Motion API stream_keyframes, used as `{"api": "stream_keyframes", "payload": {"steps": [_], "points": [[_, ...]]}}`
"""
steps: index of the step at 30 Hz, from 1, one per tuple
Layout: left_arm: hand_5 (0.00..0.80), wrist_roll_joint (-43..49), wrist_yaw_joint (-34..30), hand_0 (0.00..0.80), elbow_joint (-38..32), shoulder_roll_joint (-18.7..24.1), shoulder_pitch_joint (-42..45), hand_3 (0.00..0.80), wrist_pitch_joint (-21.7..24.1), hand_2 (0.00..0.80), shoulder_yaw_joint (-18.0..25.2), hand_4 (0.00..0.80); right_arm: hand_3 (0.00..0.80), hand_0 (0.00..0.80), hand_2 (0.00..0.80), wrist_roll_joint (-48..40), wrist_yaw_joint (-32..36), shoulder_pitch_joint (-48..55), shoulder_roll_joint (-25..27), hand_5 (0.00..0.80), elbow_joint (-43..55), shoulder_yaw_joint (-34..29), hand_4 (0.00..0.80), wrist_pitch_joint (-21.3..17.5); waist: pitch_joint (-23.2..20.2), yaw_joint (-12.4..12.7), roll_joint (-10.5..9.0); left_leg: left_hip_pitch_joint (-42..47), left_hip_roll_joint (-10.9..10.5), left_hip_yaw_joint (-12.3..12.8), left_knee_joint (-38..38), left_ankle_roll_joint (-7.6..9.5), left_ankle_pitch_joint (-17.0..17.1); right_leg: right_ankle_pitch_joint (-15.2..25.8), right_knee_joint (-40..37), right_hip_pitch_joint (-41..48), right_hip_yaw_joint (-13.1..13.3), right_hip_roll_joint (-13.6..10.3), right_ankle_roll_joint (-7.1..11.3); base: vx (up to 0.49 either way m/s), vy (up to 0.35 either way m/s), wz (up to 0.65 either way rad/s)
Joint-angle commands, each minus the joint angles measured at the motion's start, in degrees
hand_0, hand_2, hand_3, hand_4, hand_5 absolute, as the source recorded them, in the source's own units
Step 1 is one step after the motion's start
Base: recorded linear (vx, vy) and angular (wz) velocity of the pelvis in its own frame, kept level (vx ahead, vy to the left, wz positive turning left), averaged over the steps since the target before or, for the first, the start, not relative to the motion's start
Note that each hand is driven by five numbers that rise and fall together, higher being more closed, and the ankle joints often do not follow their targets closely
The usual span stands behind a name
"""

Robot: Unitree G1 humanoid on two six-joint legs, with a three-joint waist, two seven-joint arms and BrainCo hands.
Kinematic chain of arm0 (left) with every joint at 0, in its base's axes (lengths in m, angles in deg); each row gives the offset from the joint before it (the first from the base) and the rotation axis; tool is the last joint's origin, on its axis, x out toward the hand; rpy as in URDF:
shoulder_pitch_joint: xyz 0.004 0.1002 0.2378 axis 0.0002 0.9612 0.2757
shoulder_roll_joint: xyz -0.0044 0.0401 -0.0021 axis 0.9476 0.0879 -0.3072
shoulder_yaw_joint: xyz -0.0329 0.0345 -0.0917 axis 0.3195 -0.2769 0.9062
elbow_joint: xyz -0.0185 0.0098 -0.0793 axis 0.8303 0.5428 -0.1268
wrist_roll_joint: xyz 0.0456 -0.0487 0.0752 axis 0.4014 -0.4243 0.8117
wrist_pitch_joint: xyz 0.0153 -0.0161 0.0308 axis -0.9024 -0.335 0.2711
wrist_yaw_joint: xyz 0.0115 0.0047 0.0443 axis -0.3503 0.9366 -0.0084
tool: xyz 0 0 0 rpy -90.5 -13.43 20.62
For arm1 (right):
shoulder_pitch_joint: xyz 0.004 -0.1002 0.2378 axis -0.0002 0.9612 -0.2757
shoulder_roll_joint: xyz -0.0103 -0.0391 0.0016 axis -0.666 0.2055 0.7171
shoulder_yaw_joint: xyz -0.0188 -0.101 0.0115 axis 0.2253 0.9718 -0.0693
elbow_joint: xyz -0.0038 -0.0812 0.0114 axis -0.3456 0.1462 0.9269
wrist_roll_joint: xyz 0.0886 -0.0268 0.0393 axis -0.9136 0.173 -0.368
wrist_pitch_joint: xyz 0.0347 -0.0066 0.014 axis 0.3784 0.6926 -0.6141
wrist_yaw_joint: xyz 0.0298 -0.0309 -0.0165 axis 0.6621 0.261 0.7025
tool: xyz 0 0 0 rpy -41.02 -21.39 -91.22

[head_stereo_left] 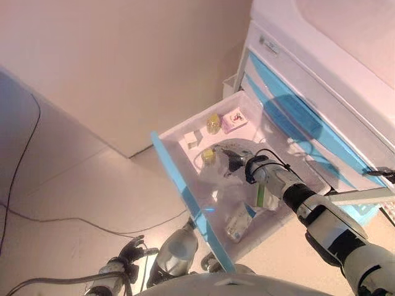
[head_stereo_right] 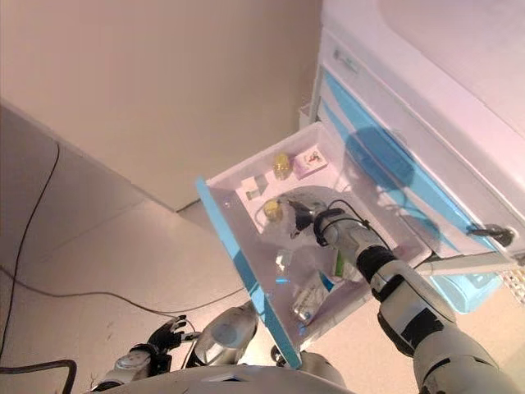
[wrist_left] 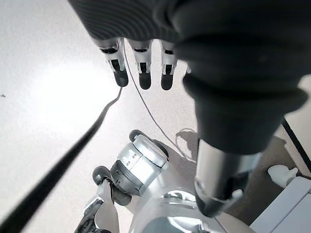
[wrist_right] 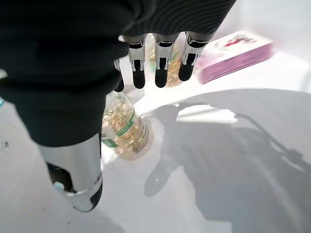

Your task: Open the drawer and pick up the medicine

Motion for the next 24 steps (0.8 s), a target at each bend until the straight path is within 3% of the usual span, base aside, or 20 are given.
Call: {"api": "stream_keyframes", "payload": {"steps": [1, 2, 9, 24], "points": [[0.000, -0.43, -0.13, 0.000, -0.43, 2.94, 0.31, 0.000, 1.55, 0.000, -2.94, 0.000, 0.000, 0.000, 0.000, -0.19, -2.68, -2.88, -1.28, 0.000, 1.36, 2.39, 0.000, -0.16, -0.03, 1.51, -1.21, -0.58, -3.86, 1.93, 0.56, 2.71, -3.88, 2.50, 3.88, -1.32, 6.22, -5.84, 5.88, 0.077, -0.044, 0.18], [0.000, -0.52, -0.01, 0.000, -0.23, 2.89, 0.29, 0.000, 1.41, 0.000, -2.83, 0.000, 0.000, 0.000, 0.000, -0.21, -3.16, -3.05, -1.68, 0.000, 1.17, 2.58, 0.000, 0.40, 0.17, 1.78, -1.56, -0.01, -3.71, 1.85, 0.43, 2.53, -5.13, 0.88, 4.58, -1.13, 6.92, -5.76, 6.00, 0.083, -0.038, 0.15], [0.000, -0.56, -0.33, 0.000, 0.95, 3.36, 0.46, 0.000, 1.69, 0.000, -1.92, 0.000, 0.000, 0.000, 0.000, 0.04, -6.55, -4.08, -3.87, 0.000, -2.54, 1.61, 0.000, 2.98, 0.58, 2.87, -1.42, -0.39, -3.93, 1.16, 0.27, 2.75, -4.88, 0.34, 5.85, -1.50, 6.58, -6.19, 6.54, 0.028, 0.012, 0.25], [0.000, -0.99, -1.09, 0.000, 1.02, 3.44, 0.55, 0.000, 3.11, 0.000, -1.94, 0.000, 0.000, 0.000, 0.000, 0.97, -5.91, -5.18, -5.39, 0.000, -5.50, 1.62, 0.000, 3.91, 0.42, 3.63, -1.31, -0.45, -3.86, 0.27, -0.65, 2.56, -4.33, 0.27, 5.90, -1.61, 6.05, -6.38, 6.81, 0.000, 0.000, 0.00]]}}
